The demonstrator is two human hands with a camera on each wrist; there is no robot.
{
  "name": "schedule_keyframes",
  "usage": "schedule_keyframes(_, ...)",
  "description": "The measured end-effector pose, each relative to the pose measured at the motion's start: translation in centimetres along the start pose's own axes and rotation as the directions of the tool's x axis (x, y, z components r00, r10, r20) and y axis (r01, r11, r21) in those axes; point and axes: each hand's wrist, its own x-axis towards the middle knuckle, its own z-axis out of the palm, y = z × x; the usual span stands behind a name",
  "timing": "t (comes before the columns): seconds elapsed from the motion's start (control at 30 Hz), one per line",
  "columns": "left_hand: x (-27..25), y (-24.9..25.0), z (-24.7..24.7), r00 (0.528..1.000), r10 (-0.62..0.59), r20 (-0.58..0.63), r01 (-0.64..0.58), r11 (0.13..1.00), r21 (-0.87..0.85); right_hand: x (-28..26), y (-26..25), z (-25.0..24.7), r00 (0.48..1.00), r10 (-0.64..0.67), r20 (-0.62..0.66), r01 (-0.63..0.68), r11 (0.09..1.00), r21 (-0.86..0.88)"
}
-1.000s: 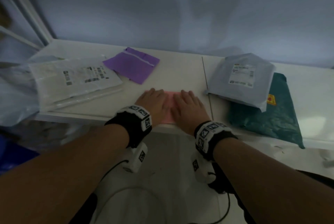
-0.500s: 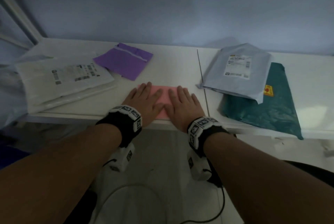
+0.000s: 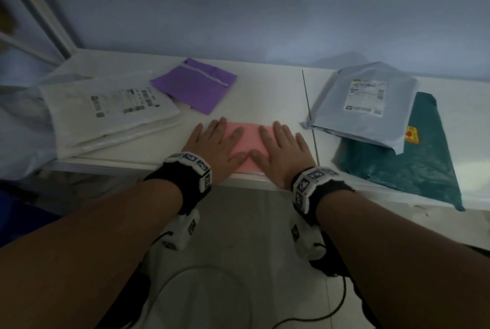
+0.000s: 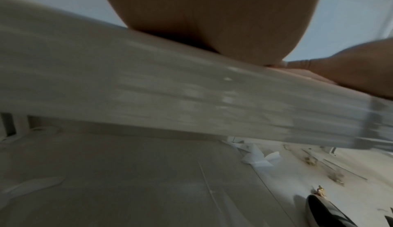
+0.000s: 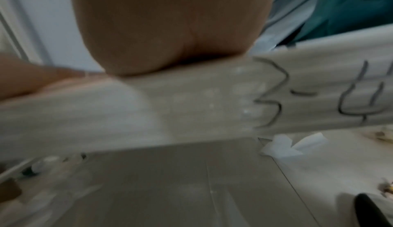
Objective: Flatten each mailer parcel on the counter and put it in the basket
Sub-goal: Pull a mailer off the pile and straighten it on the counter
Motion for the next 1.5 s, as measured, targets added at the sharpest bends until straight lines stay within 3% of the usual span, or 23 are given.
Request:
schedule_keyframes(0.83,-1.3,-4.2,-1.0,0.990,0.019,0.142,-0.028,0.998,0.062,-1.3,0.9,0.6,0.998,-0.034,-0.045,0.033,0.999,-0.019)
schedule_keyframes(1.0,-1.6,-3.8,-0.1,0.998,0.023,0.060,-0.026,0.998,0.059,-1.2,1.1,0.7,0.997,-0.033,-0.067,0.032,0.999,-0.026)
schedule_keyframes(1.5,-1.2,-3.4,-2.4,0.982,0.025,0.187,-0.054,0.987,0.152,-1.1,1.1,-0.1,0.999,0.023,0.031,-0.021,0.998,-0.061)
